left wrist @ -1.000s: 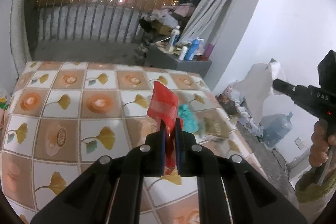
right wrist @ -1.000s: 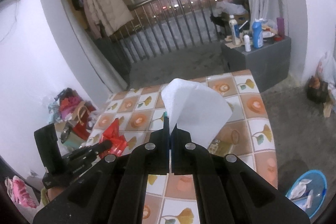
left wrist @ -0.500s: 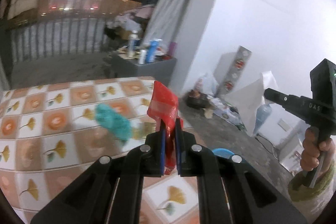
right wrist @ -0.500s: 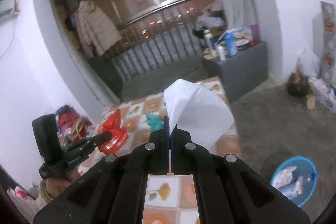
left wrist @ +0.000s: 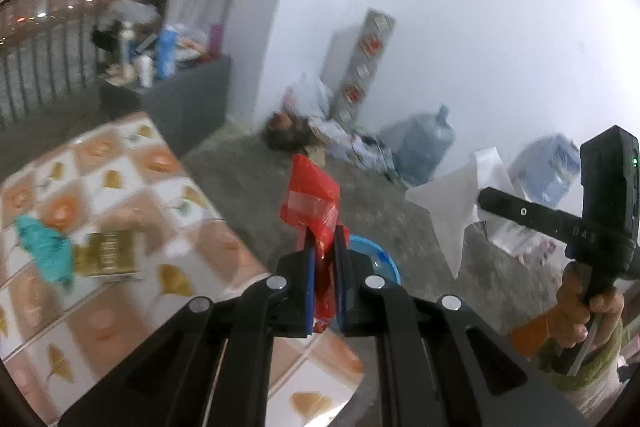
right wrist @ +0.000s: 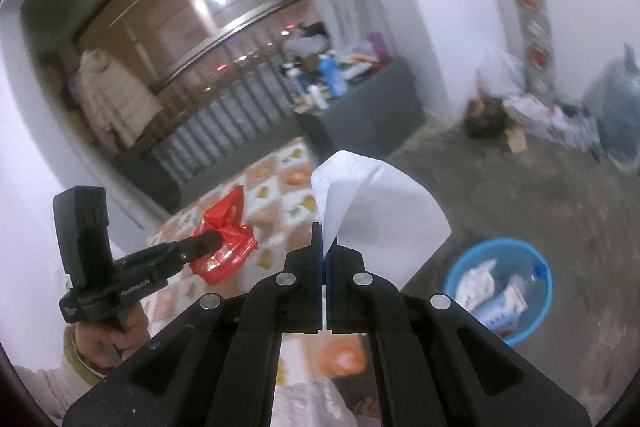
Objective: Collect trash
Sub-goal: 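Lift the red bag with the left gripper while the right gripper holds a white tissue, then carry the red bag and tissue over the blue basket, then open both grippers to drop the red bag and tissue into the basket, then move both open grippers back over the table toward the teal bag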
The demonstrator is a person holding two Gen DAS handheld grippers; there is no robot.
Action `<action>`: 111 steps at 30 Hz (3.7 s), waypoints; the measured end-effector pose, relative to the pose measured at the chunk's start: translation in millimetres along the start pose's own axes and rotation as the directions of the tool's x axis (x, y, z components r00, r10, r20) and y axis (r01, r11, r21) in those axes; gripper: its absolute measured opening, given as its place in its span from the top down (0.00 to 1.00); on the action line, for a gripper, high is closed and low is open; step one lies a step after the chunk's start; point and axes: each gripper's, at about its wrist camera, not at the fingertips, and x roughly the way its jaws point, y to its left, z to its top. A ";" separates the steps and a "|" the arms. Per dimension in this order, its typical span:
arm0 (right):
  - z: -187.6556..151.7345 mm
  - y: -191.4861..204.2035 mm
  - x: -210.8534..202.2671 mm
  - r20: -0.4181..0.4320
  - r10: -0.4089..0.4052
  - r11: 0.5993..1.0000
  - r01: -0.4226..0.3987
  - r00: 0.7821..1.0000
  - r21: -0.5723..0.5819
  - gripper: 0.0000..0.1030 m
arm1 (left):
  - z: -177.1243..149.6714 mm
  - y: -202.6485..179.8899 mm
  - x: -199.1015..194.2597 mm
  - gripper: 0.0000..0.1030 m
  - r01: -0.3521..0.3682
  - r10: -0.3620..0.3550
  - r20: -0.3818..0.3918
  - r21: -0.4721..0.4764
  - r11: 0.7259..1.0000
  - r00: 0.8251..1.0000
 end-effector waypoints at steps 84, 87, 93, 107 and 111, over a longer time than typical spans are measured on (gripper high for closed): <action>-108.4 -83.0 11.9 -0.172 -0.226 0.928 0.266 0.959 0.261 0.16 | -37.9 74.1 -43.0 0.17 -0.093 0.093 0.014 -0.039 0.995 0.996; -107.0 -67.0 8.1 -0.167 -0.231 0.937 0.266 0.959 0.228 0.15 | -46.9 84.8 -57.6 0.17 -0.114 0.115 0.024 -0.067 0.991 0.993; -105.6 -41.1 0.4 -0.158 -0.253 0.942 0.280 0.955 0.184 0.14 | -62.8 97.9 -76.5 0.16 -0.138 0.142 0.034 -0.104 0.985 0.989; -105.6 -11.2 -1.0 -0.158 -0.306 0.938 0.325 0.939 0.119 0.13 | -70.3 114.2 -88.7 0.16 -0.173 0.182 0.041 -0.162 0.972 0.982; -106.1 -6.8 -2.9 -0.152 -0.314 0.937 0.332 0.937 0.112 0.12 | -70.4 114.0 -88.3 0.16 -0.177 0.185 0.040 -0.156 0.972 0.982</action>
